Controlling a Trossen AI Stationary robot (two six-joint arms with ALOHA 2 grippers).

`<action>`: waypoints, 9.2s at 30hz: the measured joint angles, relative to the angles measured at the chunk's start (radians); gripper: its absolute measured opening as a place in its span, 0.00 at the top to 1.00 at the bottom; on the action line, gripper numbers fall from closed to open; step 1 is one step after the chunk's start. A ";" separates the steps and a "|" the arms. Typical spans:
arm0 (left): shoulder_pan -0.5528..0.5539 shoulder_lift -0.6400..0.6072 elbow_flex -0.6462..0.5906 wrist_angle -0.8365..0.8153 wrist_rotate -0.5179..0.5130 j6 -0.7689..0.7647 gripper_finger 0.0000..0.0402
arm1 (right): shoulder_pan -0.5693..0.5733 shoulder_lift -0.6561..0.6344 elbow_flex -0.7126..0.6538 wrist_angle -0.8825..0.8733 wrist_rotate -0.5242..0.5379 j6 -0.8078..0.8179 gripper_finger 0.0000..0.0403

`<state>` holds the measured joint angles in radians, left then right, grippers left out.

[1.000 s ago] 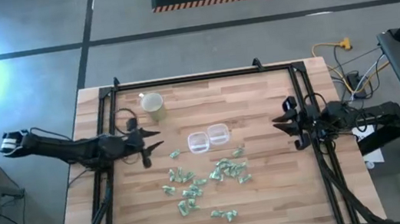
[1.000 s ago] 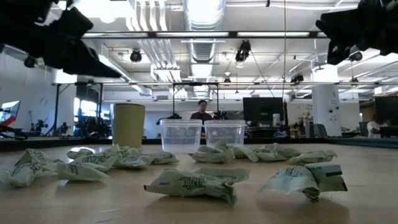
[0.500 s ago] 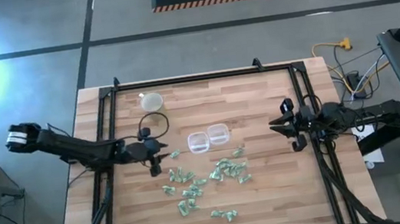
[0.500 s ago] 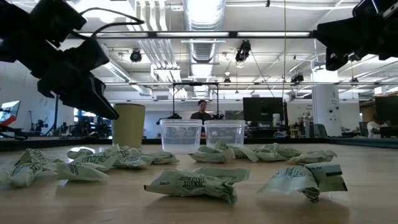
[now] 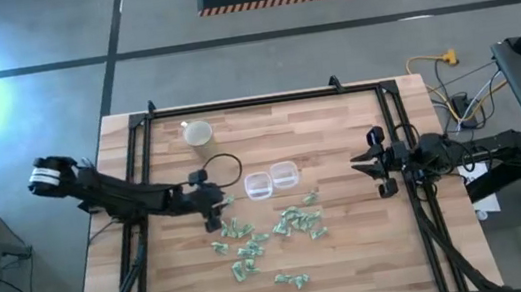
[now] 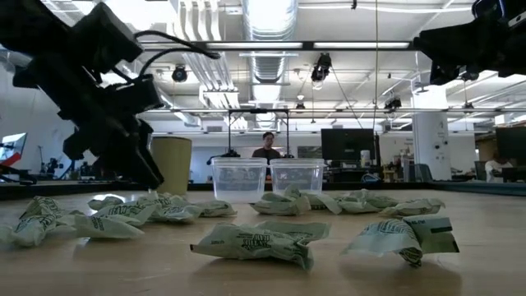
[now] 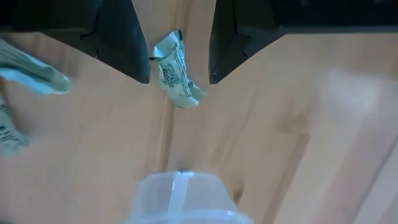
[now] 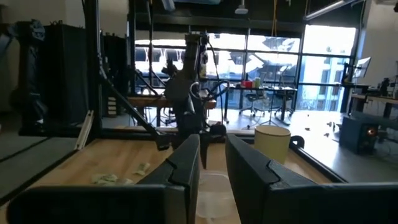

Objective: Pick and place items into bin
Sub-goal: Put the stevia packet into the left transparent bin, then put the stevia packet into the right transparent bin, then put the stevia packet into the left transparent bin

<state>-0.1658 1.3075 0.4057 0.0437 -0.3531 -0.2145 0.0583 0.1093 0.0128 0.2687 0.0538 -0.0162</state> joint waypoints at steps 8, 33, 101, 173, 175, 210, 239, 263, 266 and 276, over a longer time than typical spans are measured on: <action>0.000 0.083 0.014 0.003 -0.002 -0.019 0.63 | 0.000 0.000 0.000 0.000 -0.002 0.101 0.83; 0.000 0.097 0.014 0.052 -0.024 0.011 0.99 | 0.000 0.062 -0.002 -0.003 0.004 0.190 0.83; -0.022 -0.116 0.157 -0.010 -0.064 0.212 0.60 | 0.018 0.622 -0.003 0.205 0.015 0.308 0.83; -0.117 -0.348 0.090 -0.166 -0.064 0.112 0.60 | 0.029 1.400 0.373 0.087 0.027 0.253 0.69; -0.118 -0.348 0.090 -0.166 -0.064 0.112 0.60 | 0.029 1.400 0.373 0.087 0.026 0.253 0.70; -0.118 -0.347 0.081 -0.166 -0.063 0.094 0.60 | 0.038 1.406 0.396 0.067 0.014 0.161 0.98; -0.118 -0.346 0.078 -0.166 -0.064 0.095 0.60 | 0.034 1.423 0.700 -0.157 0.369 -0.034 0.98; -0.118 -0.346 0.078 -0.167 -0.064 0.092 0.60 | 0.017 1.505 0.837 -0.346 0.413 0.022 0.79; -0.118 -0.346 0.078 -0.168 -0.054 0.089 0.60 | 0.018 1.486 0.837 -0.350 0.413 0.024 0.72; -0.131 -0.297 0.076 -0.292 0.251 0.030 0.60 | 0.102 1.374 0.836 -0.365 0.409 0.007 0.65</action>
<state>-0.2964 1.0108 0.4816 -0.2478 -0.1022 -0.1850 0.1602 1.4834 0.8490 -0.0964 0.4625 -0.0088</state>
